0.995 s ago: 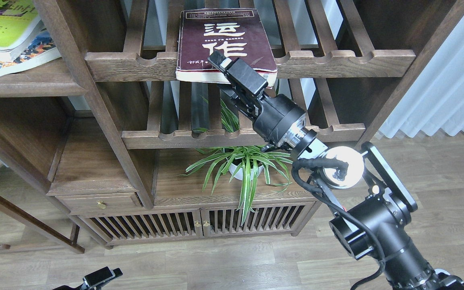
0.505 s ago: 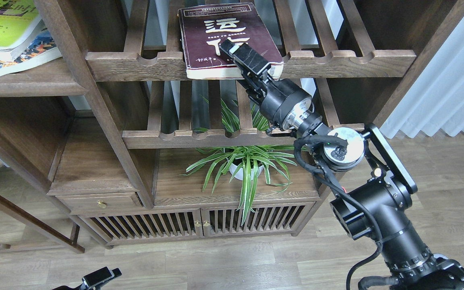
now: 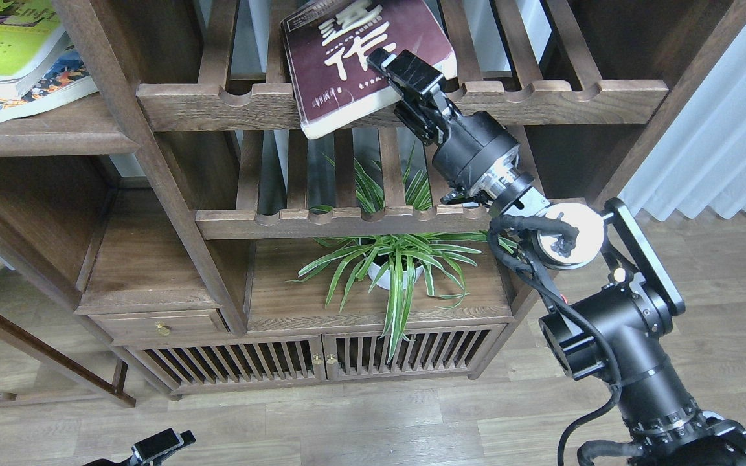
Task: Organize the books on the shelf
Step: 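Grasp the maroon book with the right gripper and pull it down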
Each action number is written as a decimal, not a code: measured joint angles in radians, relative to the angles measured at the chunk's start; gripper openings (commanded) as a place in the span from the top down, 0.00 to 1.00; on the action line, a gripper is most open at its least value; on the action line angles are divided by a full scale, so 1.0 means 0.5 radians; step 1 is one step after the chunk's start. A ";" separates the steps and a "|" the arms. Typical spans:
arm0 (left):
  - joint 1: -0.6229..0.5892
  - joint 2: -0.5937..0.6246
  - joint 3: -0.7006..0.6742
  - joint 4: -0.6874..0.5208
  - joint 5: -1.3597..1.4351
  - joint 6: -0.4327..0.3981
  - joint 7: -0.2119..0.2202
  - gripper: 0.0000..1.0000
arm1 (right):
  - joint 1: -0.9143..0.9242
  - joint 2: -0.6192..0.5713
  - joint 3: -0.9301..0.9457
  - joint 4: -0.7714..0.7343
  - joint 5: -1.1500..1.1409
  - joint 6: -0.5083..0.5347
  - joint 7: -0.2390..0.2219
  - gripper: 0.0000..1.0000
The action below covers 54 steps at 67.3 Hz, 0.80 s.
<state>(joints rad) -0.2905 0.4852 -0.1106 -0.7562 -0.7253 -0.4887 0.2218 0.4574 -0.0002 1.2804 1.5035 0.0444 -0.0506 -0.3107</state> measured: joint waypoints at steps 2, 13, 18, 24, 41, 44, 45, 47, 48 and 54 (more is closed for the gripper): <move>-0.001 0.000 -0.001 0.000 -0.001 0.000 0.000 0.01 | -0.012 0.000 0.002 0.003 0.003 0.031 -0.016 0.99; -0.004 0.002 -0.040 0.000 -0.009 0.000 0.000 0.00 | -0.168 0.001 0.092 0.109 0.042 0.252 -0.162 0.99; -0.003 0.003 -0.086 0.000 -0.010 0.000 -0.001 0.01 | -0.267 0.001 0.150 0.188 0.080 0.306 -0.241 0.99; -0.003 0.002 -0.133 -0.004 -0.010 0.000 -0.002 0.00 | -0.418 -0.001 0.185 0.263 0.141 0.427 -0.315 0.99; -0.026 -0.068 -0.277 -0.041 -0.010 0.000 -0.004 0.01 | -1.031 -0.085 0.163 0.296 0.193 1.011 -0.356 1.00; -0.028 -0.088 -0.304 -0.050 -0.009 0.000 -0.004 0.01 | -1.169 -0.085 0.160 0.288 0.195 1.051 -0.358 1.00; -0.029 -0.094 -0.312 -0.055 -0.009 0.000 -0.004 0.01 | -1.200 -0.085 0.158 0.284 0.195 1.058 -0.359 1.00; -0.031 -0.106 -0.325 -0.071 -0.008 0.000 -0.004 0.01 | -1.285 -0.083 0.153 0.270 0.195 1.066 -0.360 1.00; -0.031 -0.110 -0.328 -0.077 -0.008 0.000 -0.004 0.01 | -1.323 -0.082 0.148 0.260 0.195 1.068 -0.359 1.00; -0.037 -0.140 -0.342 -0.213 0.008 0.000 -0.001 0.01 | -1.504 -0.065 0.061 0.143 0.187 1.077 -0.358 1.00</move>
<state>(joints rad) -0.3091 0.4152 -0.2817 -0.8628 -0.7212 -0.4885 0.2213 -0.2946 -0.0327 1.3110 1.5751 0.1380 0.4880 -0.4895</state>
